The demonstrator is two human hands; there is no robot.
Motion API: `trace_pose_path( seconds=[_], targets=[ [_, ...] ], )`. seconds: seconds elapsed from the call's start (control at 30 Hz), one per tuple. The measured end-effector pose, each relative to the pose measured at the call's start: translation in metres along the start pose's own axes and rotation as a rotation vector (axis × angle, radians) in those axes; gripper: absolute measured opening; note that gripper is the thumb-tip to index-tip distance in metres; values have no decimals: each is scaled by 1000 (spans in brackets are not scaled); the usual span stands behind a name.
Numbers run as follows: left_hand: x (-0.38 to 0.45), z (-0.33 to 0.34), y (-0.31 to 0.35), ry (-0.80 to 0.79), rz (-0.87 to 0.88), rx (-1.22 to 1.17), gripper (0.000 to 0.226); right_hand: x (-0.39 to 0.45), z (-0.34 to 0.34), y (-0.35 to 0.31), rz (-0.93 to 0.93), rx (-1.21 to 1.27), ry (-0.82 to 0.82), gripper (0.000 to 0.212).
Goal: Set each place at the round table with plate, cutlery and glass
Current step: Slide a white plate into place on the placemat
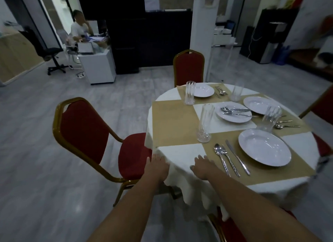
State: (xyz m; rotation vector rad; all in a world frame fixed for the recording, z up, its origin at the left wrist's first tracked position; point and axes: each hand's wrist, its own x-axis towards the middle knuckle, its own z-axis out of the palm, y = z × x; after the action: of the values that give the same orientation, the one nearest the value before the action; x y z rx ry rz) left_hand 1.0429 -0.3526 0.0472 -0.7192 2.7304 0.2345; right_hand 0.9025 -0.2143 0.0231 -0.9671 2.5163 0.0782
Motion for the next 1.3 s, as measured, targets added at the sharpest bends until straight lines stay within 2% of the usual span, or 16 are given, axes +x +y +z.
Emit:
trace_pose_path(
  seconds=[0.37,0.9,1.2,1.3],
  targets=[
    [94,-13,-13,13,23,-65,56,58,-27,5,72,5,-19,57],
    [242,-53,-47,6,357,105,55,135,-45,-6,420,281,61,51],
    [298,-58,-29,-38,467,132,55,149,-42,23,651,411,79,38],
    [318,-59,-14,-50,508,140,55,151,-54,37,661,433,132,45]
  ],
)
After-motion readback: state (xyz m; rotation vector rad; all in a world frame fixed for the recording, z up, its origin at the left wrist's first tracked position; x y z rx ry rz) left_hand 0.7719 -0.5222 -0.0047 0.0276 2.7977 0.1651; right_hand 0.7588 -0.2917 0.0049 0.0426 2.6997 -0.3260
